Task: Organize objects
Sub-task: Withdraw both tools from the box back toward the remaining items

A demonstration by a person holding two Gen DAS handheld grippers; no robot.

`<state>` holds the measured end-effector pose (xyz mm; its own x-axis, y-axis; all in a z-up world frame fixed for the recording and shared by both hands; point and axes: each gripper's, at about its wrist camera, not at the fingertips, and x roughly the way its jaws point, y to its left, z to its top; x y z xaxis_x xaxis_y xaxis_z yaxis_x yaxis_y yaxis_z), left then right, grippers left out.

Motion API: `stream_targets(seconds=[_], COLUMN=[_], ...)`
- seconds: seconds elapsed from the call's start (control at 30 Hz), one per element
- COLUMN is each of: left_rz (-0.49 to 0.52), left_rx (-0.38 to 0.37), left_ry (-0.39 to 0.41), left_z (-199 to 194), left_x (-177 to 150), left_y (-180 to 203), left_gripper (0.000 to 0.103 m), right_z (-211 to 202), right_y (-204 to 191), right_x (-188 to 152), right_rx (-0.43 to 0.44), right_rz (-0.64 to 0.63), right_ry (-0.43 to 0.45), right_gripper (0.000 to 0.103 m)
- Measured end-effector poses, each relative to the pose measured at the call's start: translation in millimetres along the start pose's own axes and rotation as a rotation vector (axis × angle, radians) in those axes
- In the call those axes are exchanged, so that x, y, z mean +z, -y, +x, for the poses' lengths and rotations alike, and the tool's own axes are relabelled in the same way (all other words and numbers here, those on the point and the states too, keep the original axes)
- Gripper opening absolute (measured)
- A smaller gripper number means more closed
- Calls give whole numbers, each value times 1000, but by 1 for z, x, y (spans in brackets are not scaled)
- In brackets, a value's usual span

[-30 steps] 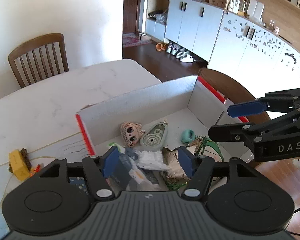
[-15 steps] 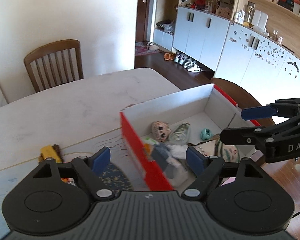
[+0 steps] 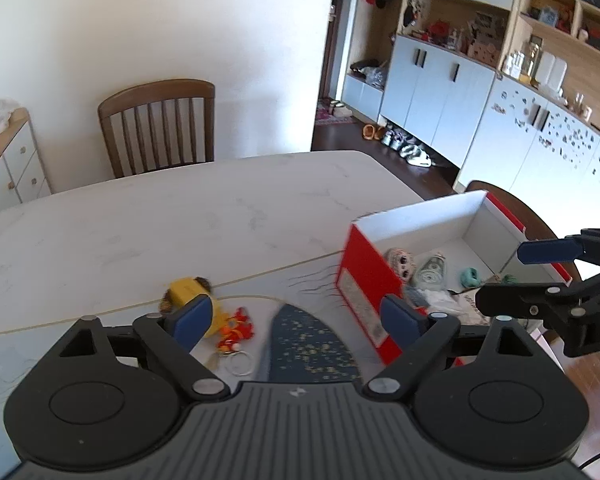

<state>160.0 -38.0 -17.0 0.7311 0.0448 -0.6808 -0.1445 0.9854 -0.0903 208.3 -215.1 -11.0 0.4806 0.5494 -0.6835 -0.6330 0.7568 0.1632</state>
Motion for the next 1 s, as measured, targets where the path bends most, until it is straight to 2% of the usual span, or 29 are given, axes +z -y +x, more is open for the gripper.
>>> stream_targets(seconds=[0.53,0.73,1.0], left_rz=[-32,-72,-89], left_rx=[75,50,71], left_ry=[7,-57,-88], left_z=[2,18,42], left_x=[-25,-43,-62], left_y=[-87,-113,-140], left_gripper=[103,103,103], right_z=[55,85,127], right_y=[-79,-95,-107], right_x=[25,36,41], right_rx=[33,48,31], right_rz=[-58,-69,-95], right_ry=[-34,-73,-133], right_gripper=[95,95,95])
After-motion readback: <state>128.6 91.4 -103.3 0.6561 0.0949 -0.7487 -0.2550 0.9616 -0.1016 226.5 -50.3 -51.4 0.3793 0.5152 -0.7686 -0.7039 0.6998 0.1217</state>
